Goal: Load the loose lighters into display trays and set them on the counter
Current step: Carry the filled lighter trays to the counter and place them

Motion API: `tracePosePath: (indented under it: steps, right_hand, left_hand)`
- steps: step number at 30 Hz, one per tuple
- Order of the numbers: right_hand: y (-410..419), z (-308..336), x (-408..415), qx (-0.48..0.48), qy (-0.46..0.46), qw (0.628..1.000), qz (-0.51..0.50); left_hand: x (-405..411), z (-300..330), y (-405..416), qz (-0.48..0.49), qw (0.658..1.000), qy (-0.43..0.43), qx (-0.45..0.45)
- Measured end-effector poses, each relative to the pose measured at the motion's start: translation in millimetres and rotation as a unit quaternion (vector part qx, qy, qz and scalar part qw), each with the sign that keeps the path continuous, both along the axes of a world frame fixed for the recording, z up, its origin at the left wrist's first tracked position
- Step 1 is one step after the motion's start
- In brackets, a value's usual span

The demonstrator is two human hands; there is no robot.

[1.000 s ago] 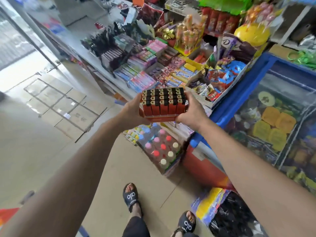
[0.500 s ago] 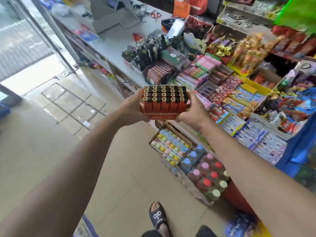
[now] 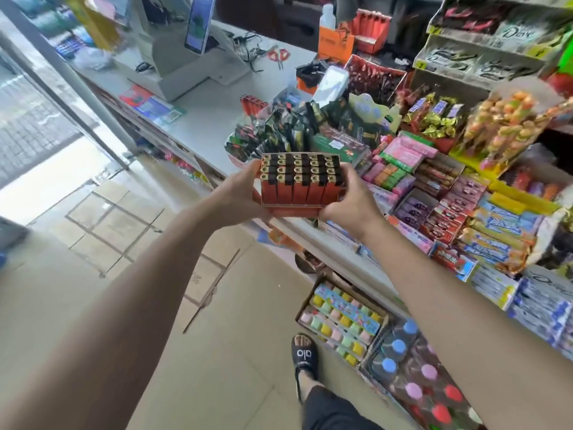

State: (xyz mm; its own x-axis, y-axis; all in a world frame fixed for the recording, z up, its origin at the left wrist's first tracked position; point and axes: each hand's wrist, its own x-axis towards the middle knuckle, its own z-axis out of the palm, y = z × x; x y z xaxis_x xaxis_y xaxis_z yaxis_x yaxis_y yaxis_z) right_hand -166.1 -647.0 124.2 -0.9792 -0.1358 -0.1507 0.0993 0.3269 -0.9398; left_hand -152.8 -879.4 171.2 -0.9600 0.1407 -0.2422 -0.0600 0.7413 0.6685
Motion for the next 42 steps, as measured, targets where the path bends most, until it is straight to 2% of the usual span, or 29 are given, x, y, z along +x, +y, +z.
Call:
tracePosePath:
  steps: [12, 18, 27, 33, 42]
  right_hand:
    - [-27, 7, -128, 0.005, 0.01, 0.996, -0.092]
    - [-36, 4, -181, 0.034, 0.006, 0.984, -0.172]
    - [-71, 12, -275, 0.048, -0.038, 0.955, -0.289]
    - [-77, 15, -317, 0.068, -0.057, 0.93, -0.356]
    - [-47, 22, -360, 0.123, -0.054, 0.911, -0.389]
  left_hand:
    - [-179, 1, -21, -0.083, 0.996, -0.001, -0.028]
    - [-268, -11, -26, -0.175, 0.979, 0.072, -0.073]
    - [-415, -19, -38, -0.288, 0.957, 0.04, -0.015]
    - [-479, -8, -30, -0.364, 0.929, 0.065, -0.017]
    - [-531, 3, 12, -0.409, 0.908, 0.087, -0.008]
